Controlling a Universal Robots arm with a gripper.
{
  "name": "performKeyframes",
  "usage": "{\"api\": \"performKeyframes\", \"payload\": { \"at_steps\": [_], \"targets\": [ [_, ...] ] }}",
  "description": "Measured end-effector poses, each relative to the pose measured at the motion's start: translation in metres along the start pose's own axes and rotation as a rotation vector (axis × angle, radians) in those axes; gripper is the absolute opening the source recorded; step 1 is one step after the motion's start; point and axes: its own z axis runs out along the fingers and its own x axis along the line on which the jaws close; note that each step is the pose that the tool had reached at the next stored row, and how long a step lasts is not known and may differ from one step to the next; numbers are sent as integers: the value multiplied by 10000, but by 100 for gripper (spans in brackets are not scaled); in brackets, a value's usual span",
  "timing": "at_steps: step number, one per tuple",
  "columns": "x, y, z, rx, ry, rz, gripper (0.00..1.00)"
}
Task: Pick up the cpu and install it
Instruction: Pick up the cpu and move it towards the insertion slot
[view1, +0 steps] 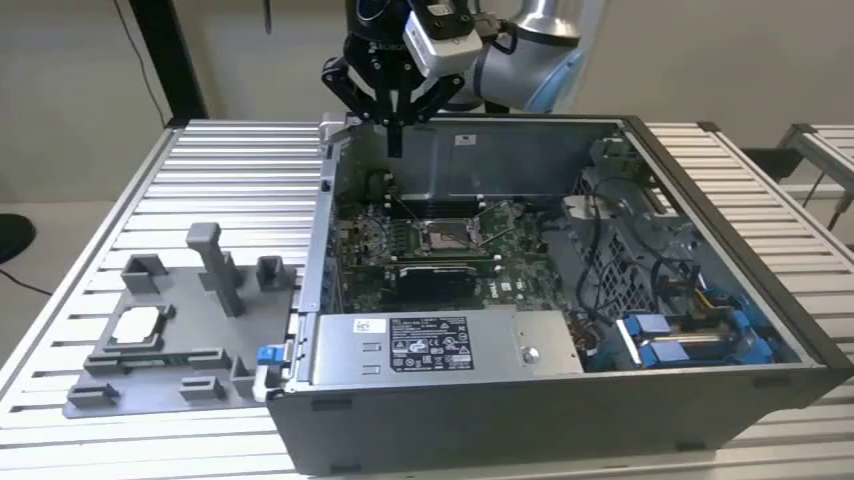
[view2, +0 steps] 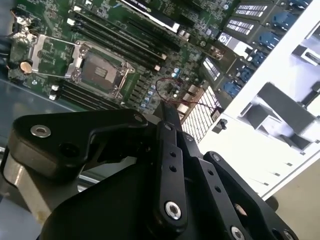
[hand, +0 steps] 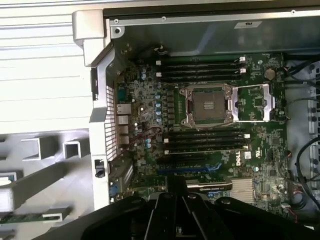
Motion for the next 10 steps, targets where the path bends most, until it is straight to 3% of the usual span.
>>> {"api": "performKeyframes", "payload": {
  "at_steps": [5, 10],
  "targets": [
    [7, -1, 0, -1, -1, 2, 0],
    [93, -4, -2, 0, 0, 0, 0]
  ]
}}
